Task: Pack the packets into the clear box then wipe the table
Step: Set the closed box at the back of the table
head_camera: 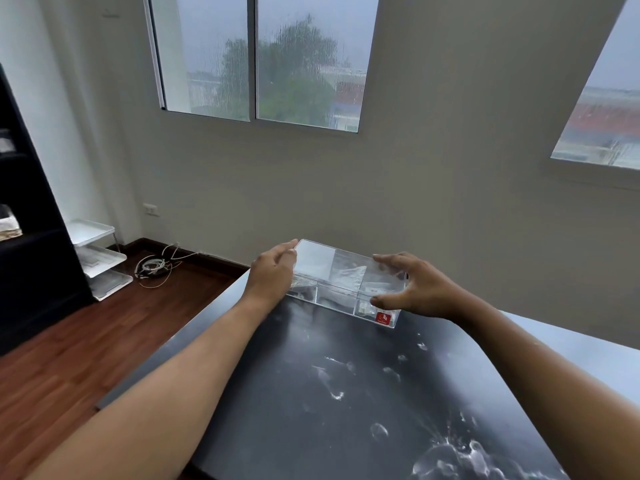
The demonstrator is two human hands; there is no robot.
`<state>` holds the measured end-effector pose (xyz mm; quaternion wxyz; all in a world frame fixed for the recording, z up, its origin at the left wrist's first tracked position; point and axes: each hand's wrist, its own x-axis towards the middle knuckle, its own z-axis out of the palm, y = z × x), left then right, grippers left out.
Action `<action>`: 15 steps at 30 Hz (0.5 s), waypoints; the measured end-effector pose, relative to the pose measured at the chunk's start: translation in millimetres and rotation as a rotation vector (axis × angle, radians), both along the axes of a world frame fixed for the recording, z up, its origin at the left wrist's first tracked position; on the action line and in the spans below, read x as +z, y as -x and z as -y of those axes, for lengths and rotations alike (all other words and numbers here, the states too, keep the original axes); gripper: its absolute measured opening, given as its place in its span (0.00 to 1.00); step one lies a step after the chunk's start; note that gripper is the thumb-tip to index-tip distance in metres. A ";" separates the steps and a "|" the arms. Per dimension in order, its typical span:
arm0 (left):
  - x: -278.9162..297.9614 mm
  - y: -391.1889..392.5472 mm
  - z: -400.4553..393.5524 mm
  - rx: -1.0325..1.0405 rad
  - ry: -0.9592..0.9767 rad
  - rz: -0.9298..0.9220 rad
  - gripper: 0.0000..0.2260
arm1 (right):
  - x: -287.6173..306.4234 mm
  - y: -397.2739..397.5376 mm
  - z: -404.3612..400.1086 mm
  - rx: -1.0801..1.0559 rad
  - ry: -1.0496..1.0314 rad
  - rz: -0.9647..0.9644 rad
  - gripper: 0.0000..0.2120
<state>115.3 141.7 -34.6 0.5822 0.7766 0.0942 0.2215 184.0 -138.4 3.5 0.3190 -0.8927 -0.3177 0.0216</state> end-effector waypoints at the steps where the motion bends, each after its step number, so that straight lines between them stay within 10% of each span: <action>1: 0.0 0.2 -0.1 0.002 0.007 0.001 0.18 | 1.5 -0.4 -0.3 0.002 0.004 -0.019 0.44; 15: -2.3 4.8 -3.4 0.017 -0.192 0.036 0.13 | -3.2 8.7 -5.0 -0.030 -0.008 -0.073 0.41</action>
